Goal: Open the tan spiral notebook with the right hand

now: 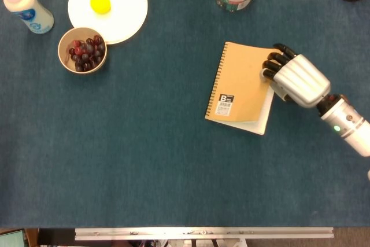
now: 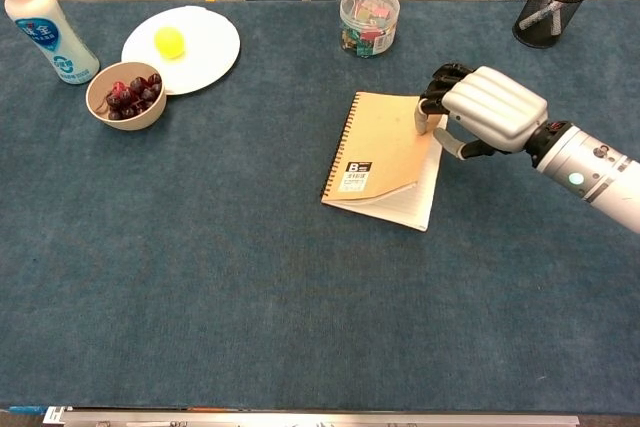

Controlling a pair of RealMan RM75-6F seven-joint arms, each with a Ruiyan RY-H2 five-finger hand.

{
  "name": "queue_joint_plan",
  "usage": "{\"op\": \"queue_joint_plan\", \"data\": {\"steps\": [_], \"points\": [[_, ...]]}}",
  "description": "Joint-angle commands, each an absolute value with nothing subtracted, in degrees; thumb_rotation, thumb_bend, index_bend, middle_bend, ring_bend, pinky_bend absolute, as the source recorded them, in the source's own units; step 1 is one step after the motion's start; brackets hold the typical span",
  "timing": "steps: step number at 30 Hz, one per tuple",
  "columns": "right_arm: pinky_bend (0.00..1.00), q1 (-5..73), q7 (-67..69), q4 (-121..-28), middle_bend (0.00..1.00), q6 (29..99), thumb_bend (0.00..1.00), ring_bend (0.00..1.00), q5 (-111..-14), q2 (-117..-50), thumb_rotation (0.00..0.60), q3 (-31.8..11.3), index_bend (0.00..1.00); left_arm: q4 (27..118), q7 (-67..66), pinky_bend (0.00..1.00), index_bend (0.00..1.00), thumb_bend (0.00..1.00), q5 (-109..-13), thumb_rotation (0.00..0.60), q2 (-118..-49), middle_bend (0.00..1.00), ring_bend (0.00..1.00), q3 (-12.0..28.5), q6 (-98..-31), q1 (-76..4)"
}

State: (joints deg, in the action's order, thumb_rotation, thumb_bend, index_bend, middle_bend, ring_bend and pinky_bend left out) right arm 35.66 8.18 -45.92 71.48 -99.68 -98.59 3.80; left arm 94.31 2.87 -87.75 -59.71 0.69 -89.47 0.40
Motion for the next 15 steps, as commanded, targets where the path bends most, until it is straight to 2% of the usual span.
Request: {"op": "queue_joint_plan", "data": {"steps": [1, 15], "points": [[0.18, 34.88, 7.92, -46.55, 0.45, 71.96, 0.53, 0.29, -99.62, -97.58, 0.600, 4.33, 0.80, 94.36, 2.75, 0.14, 0.14, 0.41, -87.87, 0.600, -59.77, 0.09, 0.09, 0.66, -89.43, 0.33], [0.18, 30.11, 5.75, -55.28, 0.46, 77.48, 0.53, 0.32, -100.75, -85.84, 0.600, 7.14, 0.80, 95.90, 1.22, 0.14, 0.15, 0.41, -89.04, 0.600, -59.96, 0.09, 0.09, 0.74, -89.68, -0.18]]}}
